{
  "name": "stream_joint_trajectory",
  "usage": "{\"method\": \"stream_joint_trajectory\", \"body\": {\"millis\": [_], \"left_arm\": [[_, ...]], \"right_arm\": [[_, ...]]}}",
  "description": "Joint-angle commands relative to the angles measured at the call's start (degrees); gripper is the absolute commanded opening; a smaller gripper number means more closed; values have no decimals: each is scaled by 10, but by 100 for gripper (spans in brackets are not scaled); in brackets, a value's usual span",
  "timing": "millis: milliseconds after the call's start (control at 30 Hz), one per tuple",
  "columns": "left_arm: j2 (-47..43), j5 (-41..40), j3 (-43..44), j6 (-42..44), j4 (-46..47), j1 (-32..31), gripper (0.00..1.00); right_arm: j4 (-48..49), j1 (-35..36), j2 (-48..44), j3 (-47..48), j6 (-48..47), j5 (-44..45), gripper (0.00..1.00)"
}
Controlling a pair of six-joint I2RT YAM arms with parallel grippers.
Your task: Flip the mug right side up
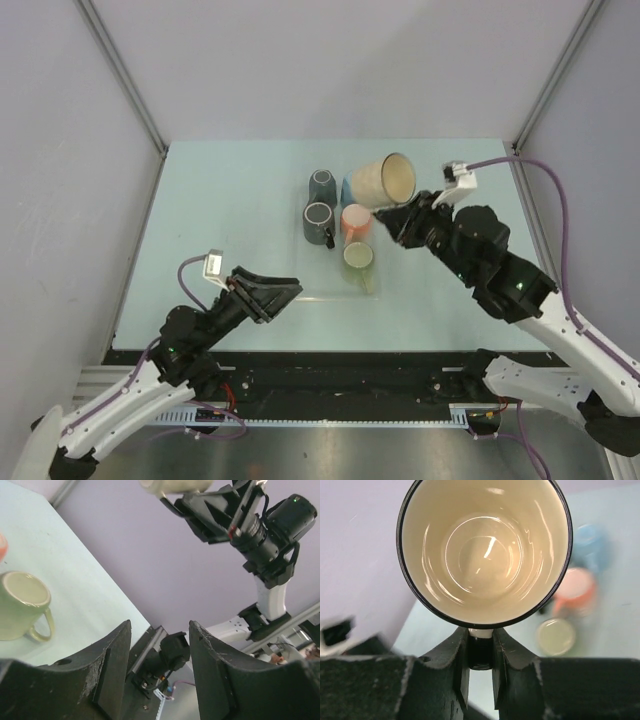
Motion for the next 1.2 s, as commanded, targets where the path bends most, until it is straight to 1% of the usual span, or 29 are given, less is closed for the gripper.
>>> {"method": "stream_joint_trajectory", "body": {"millis": [0,33,67,100,133,167,233,300,333,367,467,533,567,700,767,800,900,933,1033,1167], "left_arm": [[-46,-49,46,40,-111,1,54],[-52,-70,51,43,-130,1,55],[-53,-75,63,49,-148,1,55],[-53,-85,70,52,-184,1,55],[-52,-90,83,53,-201,1,55],[-52,-93,88,55,-220,1,55],[-51,-106,104,58,-260,1,54],[-53,-116,111,59,-290,1,54],[-55,-121,115,62,-297,1,54],[-60,-126,116,65,-309,1,54],[-66,-147,118,66,-330,1,54],[-67,-154,115,69,-336,1,54],[-68,-156,115,69,-342,1,54],[-59,-163,110,74,-353,1,54],[-51,-165,110,79,-359,1,54],[-49,-167,111,80,-362,1,54],[-39,-171,112,88,-368,1,53],[-36,-175,112,92,-368,1,53],[-33,-190,104,94,-364,1,53],[-12,-196,92,95,-339,1,53]], "right_arm": [[-100,-62,62,101,-73,216,0],[-111,-108,78,121,-76,222,0],[-121,-131,92,128,-80,223,0],[-117,-152,116,131,-88,229,0],[-112,-200,127,137,-90,229,0],[-103,-223,139,140,-92,214,0],[-87,-281,179,151,-103,213,0],[-74,-317,208,167,-105,202,0],[-71,-330,240,183,-103,200,0],[-72,-359,256,194,-101,191,0],[-73,-400,328,233,-101,185,0],[-75,-415,363,256,-106,183,0],[-76,-428,400,276,-114,185,0],[-81,-465,484,329,-116,174,0],[-78,-473,514,347,-124,177,0],[-74,-480,545,359,-132,178,0],[-52,-489,595,369,-135,156,0],[-51,-510,611,386,-131,147,0],[-52,-513,661,415,-133,136,0],[-42,-513,686,417,-130,136,0]]}}
